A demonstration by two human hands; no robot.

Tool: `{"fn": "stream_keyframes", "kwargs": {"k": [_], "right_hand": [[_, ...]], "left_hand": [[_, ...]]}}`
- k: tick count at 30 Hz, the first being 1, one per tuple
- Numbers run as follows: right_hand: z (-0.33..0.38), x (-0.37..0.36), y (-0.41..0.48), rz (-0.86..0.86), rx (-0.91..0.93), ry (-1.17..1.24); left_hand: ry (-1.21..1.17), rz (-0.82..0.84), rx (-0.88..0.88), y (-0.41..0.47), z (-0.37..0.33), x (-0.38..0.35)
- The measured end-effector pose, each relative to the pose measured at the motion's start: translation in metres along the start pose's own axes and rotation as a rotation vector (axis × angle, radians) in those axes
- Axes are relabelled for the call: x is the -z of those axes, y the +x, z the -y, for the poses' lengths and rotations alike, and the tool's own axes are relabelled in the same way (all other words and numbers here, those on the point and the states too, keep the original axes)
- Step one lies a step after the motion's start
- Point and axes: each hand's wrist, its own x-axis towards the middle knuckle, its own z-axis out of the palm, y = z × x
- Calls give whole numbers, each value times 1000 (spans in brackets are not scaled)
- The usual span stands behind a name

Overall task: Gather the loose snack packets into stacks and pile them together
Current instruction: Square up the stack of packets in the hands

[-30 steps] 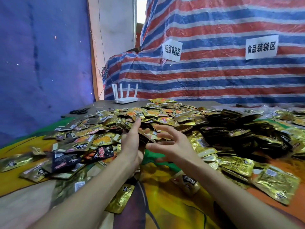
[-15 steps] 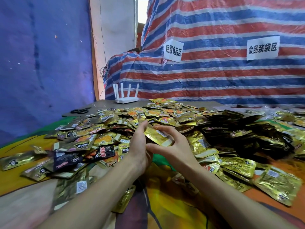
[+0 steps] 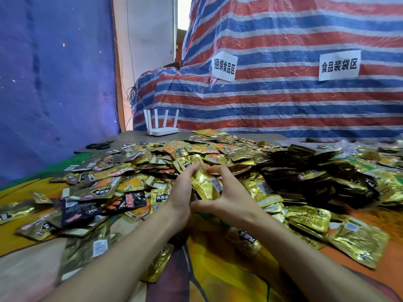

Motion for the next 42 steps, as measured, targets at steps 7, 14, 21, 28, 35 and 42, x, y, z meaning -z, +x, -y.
{"fn": "stream_keyframes", "kwargs": {"k": [7,14,21,28,35,42], "right_hand": [[14,30,-1,-181,-25,-114],[24,87,56,-392,-164,-556],[5,95,106,-325,-329,-821],[-30,80,115,-204,-450,-1101],[-6,71,107,-221,-376,-1071],[12,4,82,79,-44,-784]], "left_hand": [[277,-75,-111,2,0,-4],[709,-329,-471,6,-7,18],[882,-513,-509,9,-14,32],[941,-644,-469,5,-23,37],[1169,-713,-319,-1,-36,47],[1586,-612,126,4,-30,49]]}}
